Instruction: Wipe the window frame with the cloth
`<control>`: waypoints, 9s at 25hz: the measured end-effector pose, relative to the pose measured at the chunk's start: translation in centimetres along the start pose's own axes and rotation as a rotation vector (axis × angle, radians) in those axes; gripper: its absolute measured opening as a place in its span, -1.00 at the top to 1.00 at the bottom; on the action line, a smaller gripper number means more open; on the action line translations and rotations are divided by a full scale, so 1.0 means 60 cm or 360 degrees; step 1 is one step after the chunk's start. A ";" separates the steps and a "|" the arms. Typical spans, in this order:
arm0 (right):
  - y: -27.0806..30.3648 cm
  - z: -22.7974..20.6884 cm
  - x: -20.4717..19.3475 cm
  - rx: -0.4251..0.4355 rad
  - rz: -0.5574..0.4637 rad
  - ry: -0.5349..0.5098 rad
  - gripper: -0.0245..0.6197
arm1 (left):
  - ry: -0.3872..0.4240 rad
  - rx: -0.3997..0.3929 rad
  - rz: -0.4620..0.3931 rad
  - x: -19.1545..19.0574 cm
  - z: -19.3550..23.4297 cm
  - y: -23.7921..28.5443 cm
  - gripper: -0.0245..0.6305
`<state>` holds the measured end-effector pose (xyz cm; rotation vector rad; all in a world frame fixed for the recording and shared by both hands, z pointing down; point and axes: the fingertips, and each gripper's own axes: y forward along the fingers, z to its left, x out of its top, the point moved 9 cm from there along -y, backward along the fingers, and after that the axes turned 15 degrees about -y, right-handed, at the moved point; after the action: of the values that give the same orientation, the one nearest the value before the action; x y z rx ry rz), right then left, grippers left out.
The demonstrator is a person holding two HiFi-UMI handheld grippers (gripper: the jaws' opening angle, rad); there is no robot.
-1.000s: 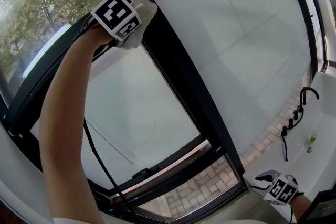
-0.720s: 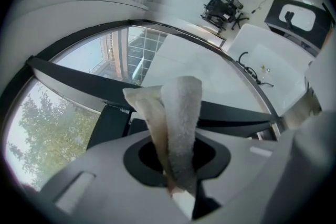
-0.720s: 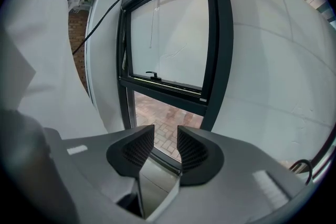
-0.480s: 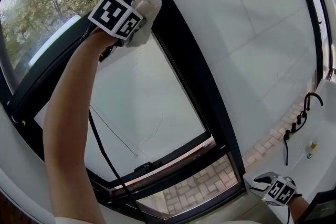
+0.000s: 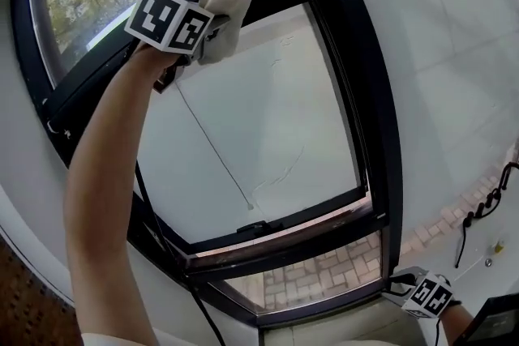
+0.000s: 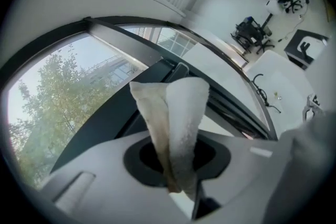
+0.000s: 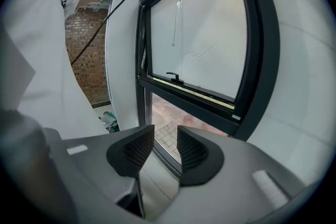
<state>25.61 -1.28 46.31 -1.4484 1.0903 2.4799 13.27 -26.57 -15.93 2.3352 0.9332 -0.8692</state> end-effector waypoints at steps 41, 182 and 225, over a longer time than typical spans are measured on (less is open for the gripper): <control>0.309 0.152 0.290 0.0416 -0.0029 -0.0244 0.50 | -0.0173 0.0562 0.0410 -0.461 0.402 -0.442 0.64; 0.177 0.097 0.117 0.0301 0.0112 0.0000 0.50 | 0.0380 -0.0313 0.0638 -0.900 -0.574 0.058 0.64; 0.028 0.045 -0.123 0.0238 0.0113 0.0375 0.50 | -0.0003 -0.0632 0.0560 -0.672 -0.854 0.182 0.65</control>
<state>27.07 1.15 53.84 -1.7156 1.3573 2.2564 17.83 -19.17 49.57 2.0616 0.5991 -0.4906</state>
